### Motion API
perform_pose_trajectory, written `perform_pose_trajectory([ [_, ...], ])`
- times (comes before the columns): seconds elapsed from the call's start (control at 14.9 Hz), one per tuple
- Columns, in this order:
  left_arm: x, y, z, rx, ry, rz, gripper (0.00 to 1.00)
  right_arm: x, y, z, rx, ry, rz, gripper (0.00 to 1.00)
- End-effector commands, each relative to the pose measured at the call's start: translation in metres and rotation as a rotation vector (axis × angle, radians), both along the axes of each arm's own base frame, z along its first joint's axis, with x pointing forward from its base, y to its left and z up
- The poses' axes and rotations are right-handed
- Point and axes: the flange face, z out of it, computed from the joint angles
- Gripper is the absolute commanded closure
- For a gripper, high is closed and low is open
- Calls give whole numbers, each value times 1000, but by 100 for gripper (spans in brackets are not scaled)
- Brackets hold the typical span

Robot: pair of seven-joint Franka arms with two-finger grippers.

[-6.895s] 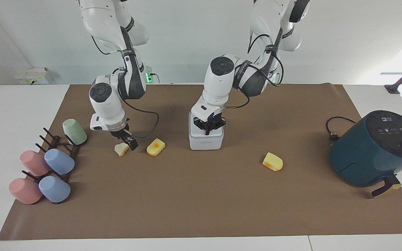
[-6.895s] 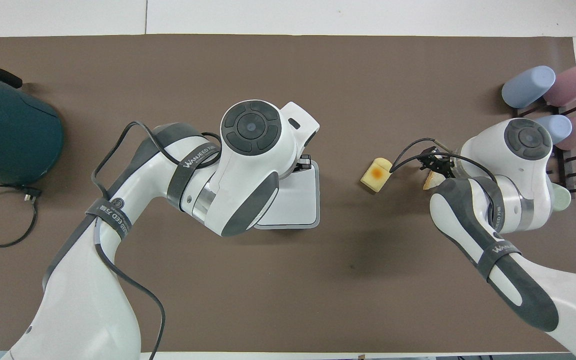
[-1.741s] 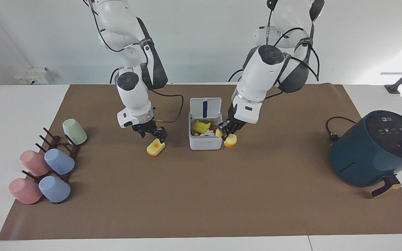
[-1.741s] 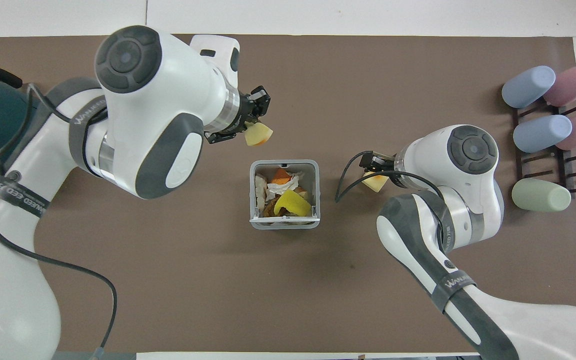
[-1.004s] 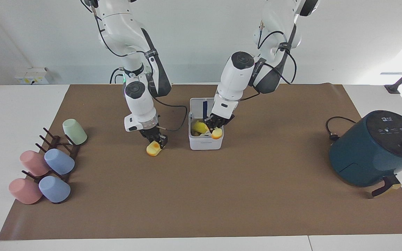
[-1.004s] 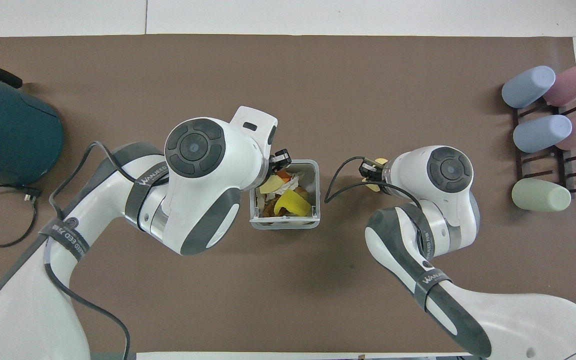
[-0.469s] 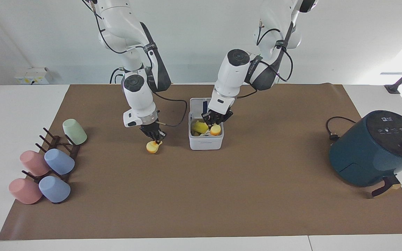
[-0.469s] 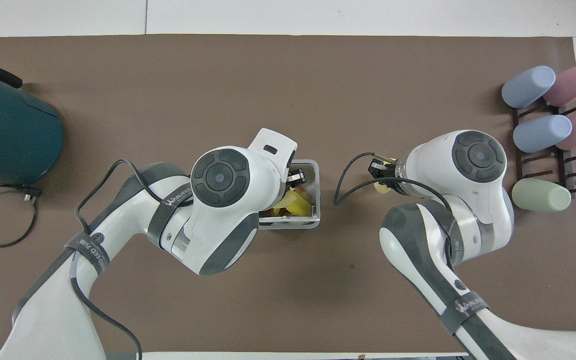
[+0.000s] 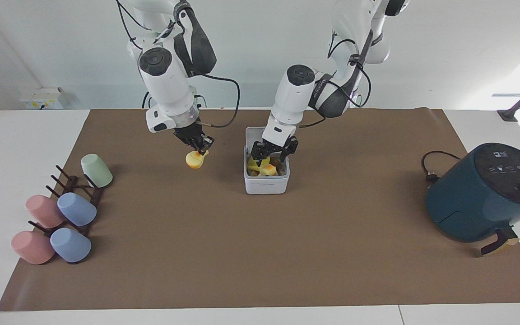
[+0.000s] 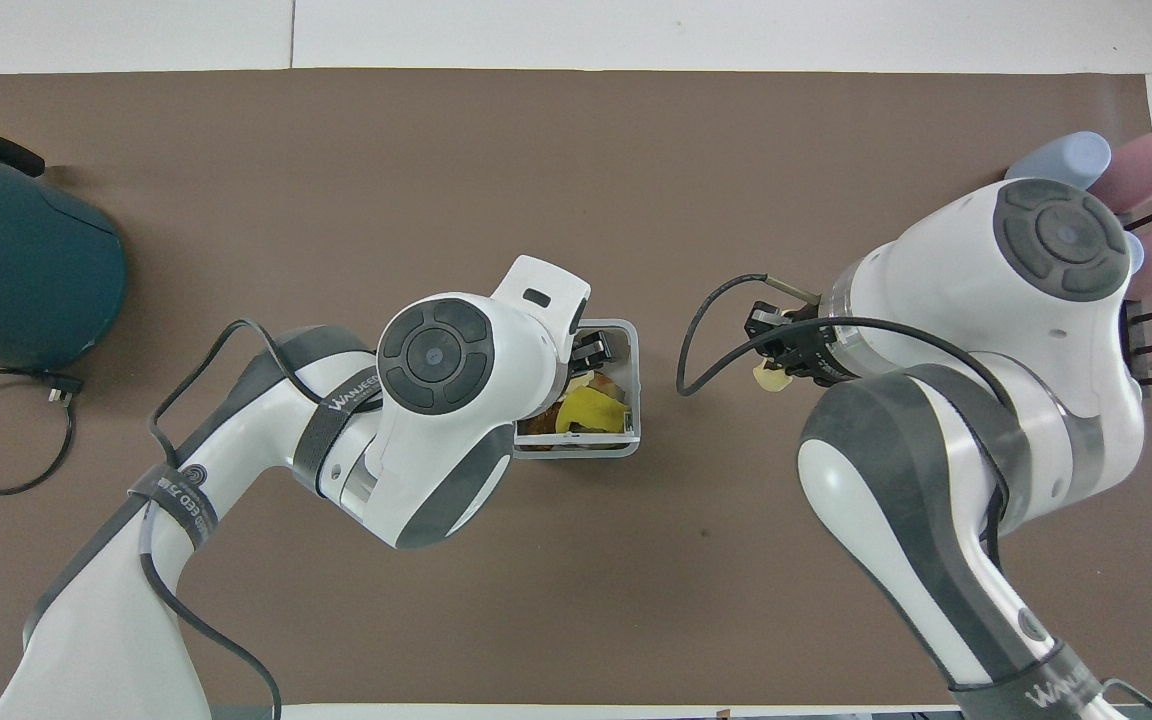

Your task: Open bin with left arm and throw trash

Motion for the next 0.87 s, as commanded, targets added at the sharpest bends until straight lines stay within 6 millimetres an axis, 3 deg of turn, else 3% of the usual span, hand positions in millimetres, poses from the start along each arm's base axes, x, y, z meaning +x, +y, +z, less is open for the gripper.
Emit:
perform_pose_trajectory([
  [0.0,3,6,7,-11,-15,5,0,6,9,27,39,3,28,100],
  [0.13,21,21,27,-20,-32,40,0,4,26,34,134,-2,16,100],
  [0.33,57,55,73,-12,-35,91,0,4,53,32,244,-56,17,100],
  [0.54,91,126,112,22,-57,93,0,13,75,18,387,-43,-53,100],
  [0.8,111,238,139,99,-60,-4,0,20,104,-8,458,-54,-101,100],
])
